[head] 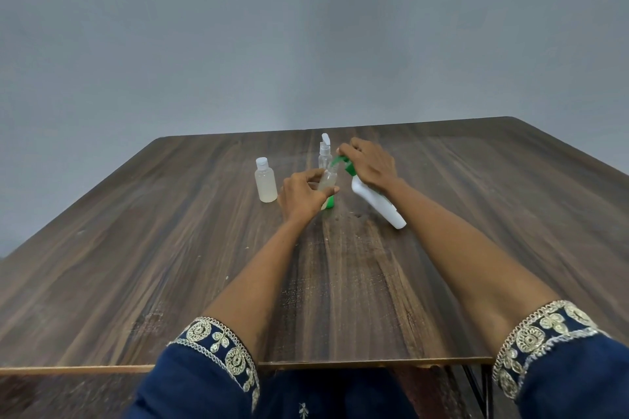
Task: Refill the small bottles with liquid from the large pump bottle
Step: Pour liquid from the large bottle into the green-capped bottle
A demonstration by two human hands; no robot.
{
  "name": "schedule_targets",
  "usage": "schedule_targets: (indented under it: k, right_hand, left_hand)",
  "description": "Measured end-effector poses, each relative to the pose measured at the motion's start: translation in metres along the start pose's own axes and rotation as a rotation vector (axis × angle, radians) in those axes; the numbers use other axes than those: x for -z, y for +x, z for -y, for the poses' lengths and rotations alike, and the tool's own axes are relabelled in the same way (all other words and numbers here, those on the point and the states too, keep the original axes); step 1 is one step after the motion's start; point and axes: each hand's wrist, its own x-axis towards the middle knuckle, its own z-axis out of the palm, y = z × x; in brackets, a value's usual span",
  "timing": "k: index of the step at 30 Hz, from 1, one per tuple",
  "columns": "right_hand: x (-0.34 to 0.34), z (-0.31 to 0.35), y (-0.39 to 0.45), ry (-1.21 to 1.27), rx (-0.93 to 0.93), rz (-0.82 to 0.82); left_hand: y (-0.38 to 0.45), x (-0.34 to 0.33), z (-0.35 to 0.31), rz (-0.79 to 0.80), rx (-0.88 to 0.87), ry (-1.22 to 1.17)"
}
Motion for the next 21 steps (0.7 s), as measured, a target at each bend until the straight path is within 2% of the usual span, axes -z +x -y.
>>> schedule_targets:
  k: [12,17,21]
  right_hand:
    - [-0.0024,0.0015,0.0007,-0.019,-0.030,0.031]
    - [-0.0046,0.0028,0.0002,-0.030,-0.037,-0.060]
    - [-0.0032,0.0012,0.0021,-0.031,-0.038,-0.012]
  left_hand:
    - [-0.0007,0.0026,0.0048,-0.003,0.004,0.002]
    - [-0.0006,0.0024,0.0038,0.008,0.003,0.015]
    - [-0.0005,-0.0001,0.0039,0.018,-0.008,0.006]
